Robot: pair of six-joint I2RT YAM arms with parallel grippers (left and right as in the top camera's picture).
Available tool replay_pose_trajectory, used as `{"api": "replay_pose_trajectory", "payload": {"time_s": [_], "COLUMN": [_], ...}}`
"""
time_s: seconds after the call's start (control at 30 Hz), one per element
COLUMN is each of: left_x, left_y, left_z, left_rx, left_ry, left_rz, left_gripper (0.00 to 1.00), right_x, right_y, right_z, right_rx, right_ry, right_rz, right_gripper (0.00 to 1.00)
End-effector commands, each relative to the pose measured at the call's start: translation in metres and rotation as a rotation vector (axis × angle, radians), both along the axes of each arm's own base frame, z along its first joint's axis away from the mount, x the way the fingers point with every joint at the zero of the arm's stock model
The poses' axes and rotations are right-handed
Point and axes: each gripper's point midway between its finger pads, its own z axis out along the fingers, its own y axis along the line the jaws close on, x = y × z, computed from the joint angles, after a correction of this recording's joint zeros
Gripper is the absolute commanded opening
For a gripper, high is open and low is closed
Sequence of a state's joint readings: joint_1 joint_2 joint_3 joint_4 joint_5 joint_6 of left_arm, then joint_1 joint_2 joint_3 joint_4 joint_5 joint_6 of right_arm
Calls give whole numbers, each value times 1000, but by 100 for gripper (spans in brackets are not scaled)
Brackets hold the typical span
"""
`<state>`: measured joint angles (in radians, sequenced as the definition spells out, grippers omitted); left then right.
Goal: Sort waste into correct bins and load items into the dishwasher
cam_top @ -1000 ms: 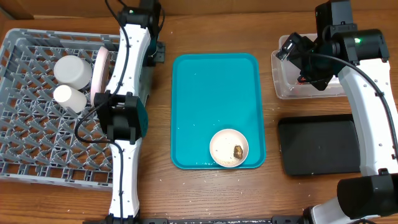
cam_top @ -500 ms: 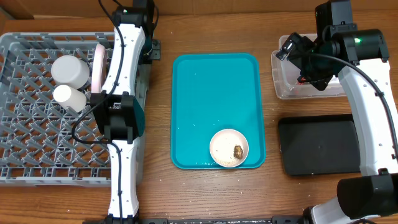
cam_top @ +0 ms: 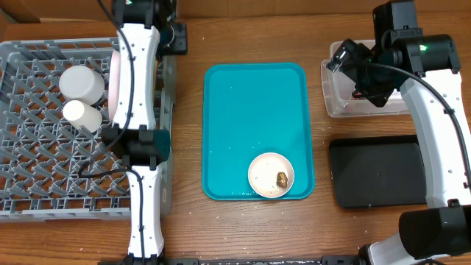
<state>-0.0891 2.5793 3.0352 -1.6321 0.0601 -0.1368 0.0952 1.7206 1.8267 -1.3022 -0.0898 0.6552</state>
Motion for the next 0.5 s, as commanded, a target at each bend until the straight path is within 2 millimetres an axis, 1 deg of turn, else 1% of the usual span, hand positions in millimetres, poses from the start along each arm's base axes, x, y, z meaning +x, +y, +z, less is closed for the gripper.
{"api": "replay_pose_trajectory", "payload": {"time_s": [0.0, 0.03, 0.1, 0.2, 0.3, 0.33, 0.4, 0.47], "left_x": [-13, -20, -30, -50, -81, -91, -112, -136], "left_y": [-18, -18, -16, -12, -3, 1, 18, 47], "left_z": [58, 71, 99, 147, 204, 219, 249, 275], "left_rx": [-130, -135, -148, -178, -189, -183, -154, -132], "left_ry": [-110, -125, -177, -271, -398, -435, -514, -580], "left_rz": [-39, -27, -19, 18, 32, 39, 82, 209], "left_gripper": [88, 100, 100, 100, 100, 100, 100, 100], "right_x": [-1, -1, -5, -15, -32, -39, -54, -67], "right_y": [3, 8, 20, 30, 42, 48, 63, 80], "right_z": [5, 5, 7, 5, -1, -2, -6, -8], "right_rx": [15, 29, 69, 96, 92, 90, 78, 65], "right_ry": [-15, -17, -17, 18, 79, 101, 146, 176], "right_rz": [16, 53, 134, 172, 206, 224, 270, 324], "right_gripper": [100, 100, 100, 100, 100, 100, 100, 100]}}
